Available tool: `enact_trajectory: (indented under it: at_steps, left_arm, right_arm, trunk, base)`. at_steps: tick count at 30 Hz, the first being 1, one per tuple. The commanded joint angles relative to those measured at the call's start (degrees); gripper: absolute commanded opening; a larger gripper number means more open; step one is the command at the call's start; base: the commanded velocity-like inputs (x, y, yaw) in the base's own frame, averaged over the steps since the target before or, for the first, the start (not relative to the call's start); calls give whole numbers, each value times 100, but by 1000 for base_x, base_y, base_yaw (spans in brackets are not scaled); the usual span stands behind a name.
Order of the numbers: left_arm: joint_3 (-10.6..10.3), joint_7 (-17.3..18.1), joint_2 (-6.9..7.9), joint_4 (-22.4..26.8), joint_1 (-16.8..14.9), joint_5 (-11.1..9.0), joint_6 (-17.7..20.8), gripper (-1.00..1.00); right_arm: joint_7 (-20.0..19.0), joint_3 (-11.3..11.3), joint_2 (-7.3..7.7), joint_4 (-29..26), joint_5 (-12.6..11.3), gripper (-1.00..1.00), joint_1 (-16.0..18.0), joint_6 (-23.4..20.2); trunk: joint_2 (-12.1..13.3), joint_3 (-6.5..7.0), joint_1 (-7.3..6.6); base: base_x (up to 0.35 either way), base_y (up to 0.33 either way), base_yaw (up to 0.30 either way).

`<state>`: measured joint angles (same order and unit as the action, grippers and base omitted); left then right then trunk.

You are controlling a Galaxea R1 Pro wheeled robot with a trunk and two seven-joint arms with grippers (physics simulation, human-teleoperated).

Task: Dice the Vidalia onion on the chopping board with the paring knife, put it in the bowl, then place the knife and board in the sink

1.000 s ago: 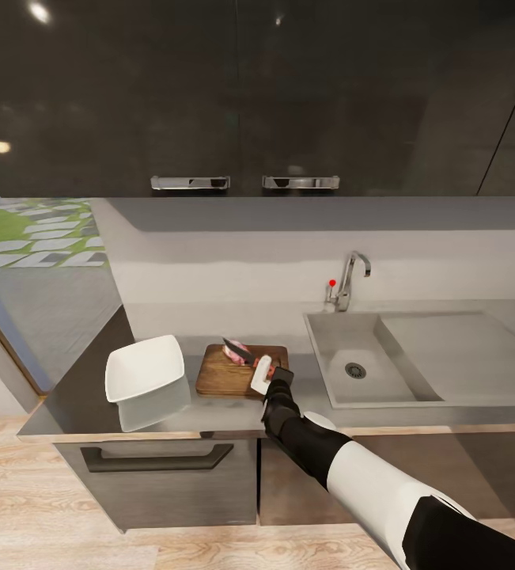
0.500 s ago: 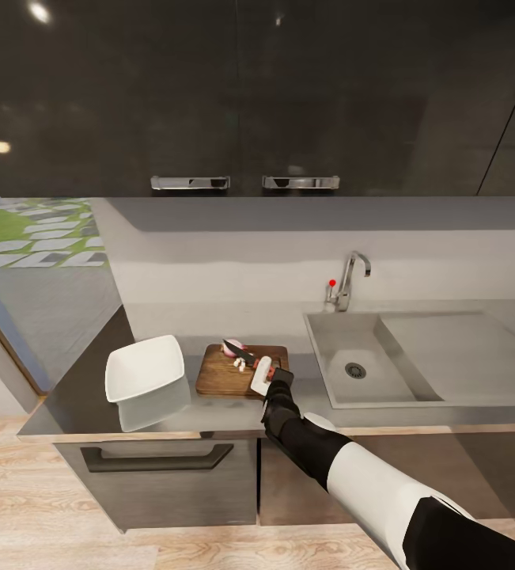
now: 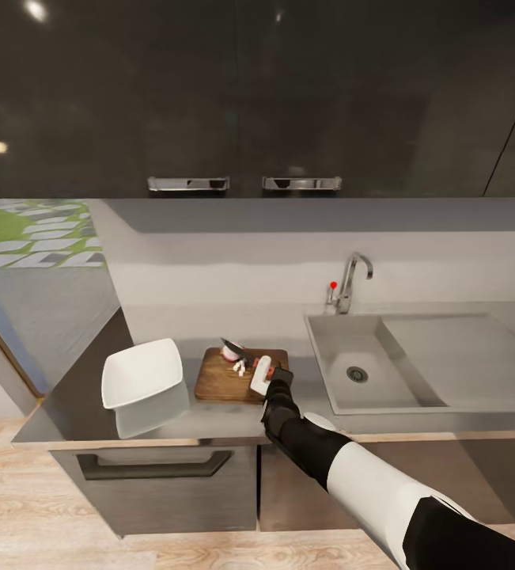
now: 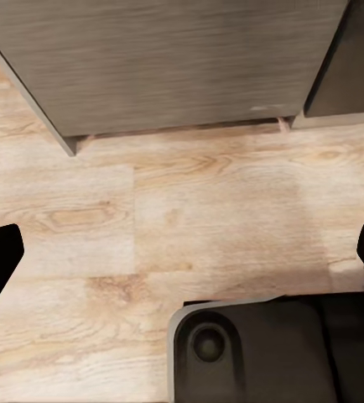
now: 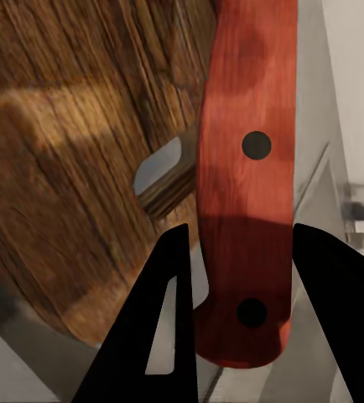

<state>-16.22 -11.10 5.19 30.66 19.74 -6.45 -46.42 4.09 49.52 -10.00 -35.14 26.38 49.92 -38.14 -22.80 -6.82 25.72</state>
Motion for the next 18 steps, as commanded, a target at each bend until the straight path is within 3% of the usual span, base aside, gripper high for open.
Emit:
enact_trajectory:
  at_steps: [1,8,18]
  left_arm:
    - [-48,-24,9,11,1,-59,-8,100]
    - [-48,-24,12,12,0,-59,-12,100]
    - [-48,-25,17,11,0,-50,-15,100]
  right_arm:
    - [24,31,0,0,-10,-100,7,-36]
    - [-19,31,0,15,-19,-100,9,-44]
    - [-391,31,0,16,-19,-100,7,-53]
  trunk:
    - [-11,-11,6]
    - [-11,-11,6]
    - [-11,-11,6]
  base:
    - [256,0,0]
    - [53,0,0]
    - [1,0,0]
